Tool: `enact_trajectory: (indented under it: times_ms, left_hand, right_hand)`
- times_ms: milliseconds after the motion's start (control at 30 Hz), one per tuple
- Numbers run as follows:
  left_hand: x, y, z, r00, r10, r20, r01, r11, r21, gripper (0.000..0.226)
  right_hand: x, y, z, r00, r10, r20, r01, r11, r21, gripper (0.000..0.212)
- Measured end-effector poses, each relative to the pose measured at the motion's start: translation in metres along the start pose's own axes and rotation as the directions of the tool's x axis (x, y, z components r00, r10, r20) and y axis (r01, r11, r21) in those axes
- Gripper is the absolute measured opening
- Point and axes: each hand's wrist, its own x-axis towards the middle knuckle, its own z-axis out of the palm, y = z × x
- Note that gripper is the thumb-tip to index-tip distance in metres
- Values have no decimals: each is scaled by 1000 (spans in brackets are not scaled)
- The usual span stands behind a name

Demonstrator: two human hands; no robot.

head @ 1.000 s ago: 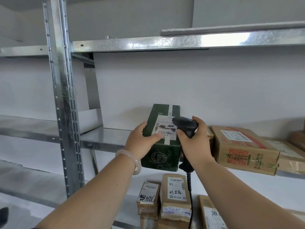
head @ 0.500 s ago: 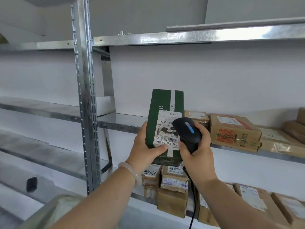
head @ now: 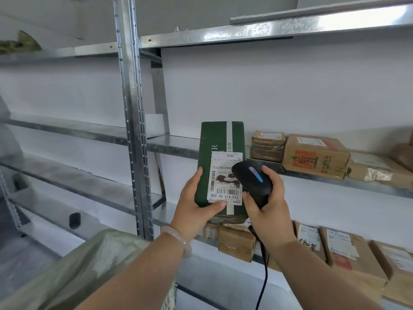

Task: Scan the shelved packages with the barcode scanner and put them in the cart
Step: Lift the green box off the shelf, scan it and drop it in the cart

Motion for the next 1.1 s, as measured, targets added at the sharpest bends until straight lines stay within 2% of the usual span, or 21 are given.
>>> enact_trajectory:
  times_ms: [100, 333, 500, 800, 1100]
  left_hand:
    - [-13, -10, -7, 999, -3, -54, 1, 999, -40, 91]
    - [-44, -20, -36, 983, -28, -183, 34, 999, 27, 91]
    - [-65, -37, -64, 949, -51, -311, 79, 994, 77, 90]
    - [-97, -56, -111, 885, 30, -465, 117, 952, 284, 94]
    - [-117, -78, -163, 838, 2, -546, 222, 913, 344, 95]
  right_hand:
    - [-7, 0, 6, 999, 12, 46, -12, 1000, 10, 66]
    - [-25, -4, 25, 994, -16, 110, 2, 992, 127, 63]
    - [-48, -10, 40, 973, -54, 224, 16, 986, 169, 63]
    - [-101, -28, 77, 860, 2, 509, -115, 975, 190, 56]
    - [-124, -43, 127, 767, 45, 640, -170, 976, 134, 52]
